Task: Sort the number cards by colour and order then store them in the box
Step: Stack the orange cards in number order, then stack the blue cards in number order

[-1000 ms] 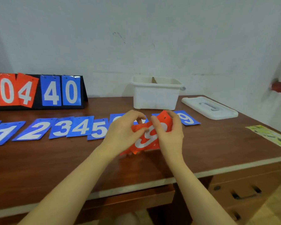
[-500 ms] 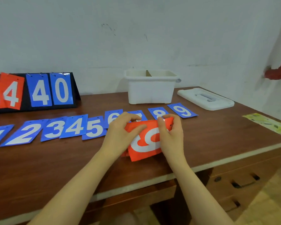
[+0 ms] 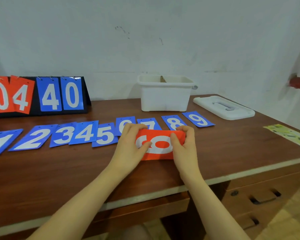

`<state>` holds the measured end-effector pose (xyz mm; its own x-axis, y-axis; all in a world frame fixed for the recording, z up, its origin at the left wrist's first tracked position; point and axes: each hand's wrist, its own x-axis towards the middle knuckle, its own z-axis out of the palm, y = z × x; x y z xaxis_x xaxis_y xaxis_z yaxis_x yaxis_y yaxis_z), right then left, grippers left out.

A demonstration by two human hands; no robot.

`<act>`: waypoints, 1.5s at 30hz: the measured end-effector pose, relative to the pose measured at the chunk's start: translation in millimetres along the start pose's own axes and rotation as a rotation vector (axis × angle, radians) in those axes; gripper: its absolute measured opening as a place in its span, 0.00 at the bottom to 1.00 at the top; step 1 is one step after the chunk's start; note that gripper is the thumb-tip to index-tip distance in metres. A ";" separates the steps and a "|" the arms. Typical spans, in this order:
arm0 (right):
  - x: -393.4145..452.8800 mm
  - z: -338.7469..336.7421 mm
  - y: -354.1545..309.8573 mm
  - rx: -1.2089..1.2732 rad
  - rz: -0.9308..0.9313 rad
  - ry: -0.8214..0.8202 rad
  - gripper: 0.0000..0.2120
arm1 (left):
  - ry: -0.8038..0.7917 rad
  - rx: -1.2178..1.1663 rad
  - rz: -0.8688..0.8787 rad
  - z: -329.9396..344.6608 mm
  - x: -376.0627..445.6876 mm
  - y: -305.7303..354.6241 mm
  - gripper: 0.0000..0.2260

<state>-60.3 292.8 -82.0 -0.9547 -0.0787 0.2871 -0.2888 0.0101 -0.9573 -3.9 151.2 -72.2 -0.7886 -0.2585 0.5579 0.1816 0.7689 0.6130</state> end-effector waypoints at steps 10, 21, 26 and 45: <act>-5.0 1.1 1.2 -0.122 -0.043 -0.121 0.19 | -0.062 0.207 0.083 -0.2 -10.2 -3.6 0.22; -13.5 21.2 -28.3 0.046 -0.356 -0.229 0.21 | -0.011 0.337 0.352 -45.6 -9.1 -2.5 0.22; -23.9 72.3 -46.8 -0.177 -0.511 -0.162 0.20 | 0.092 0.187 0.218 -84.6 -28.1 -19.9 0.22; -111.4 237.4 -40.9 -0.620 -0.273 -0.722 0.24 | 0.000 0.542 -0.594 -216.1 -115.9 -108.0 0.21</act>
<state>75.1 64.6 -82.5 -0.6357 -0.7429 0.2097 -0.6763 0.4050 -0.6153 194.8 -28.2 -82.2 -0.6637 -0.7137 0.2238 -0.5789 0.6796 0.4505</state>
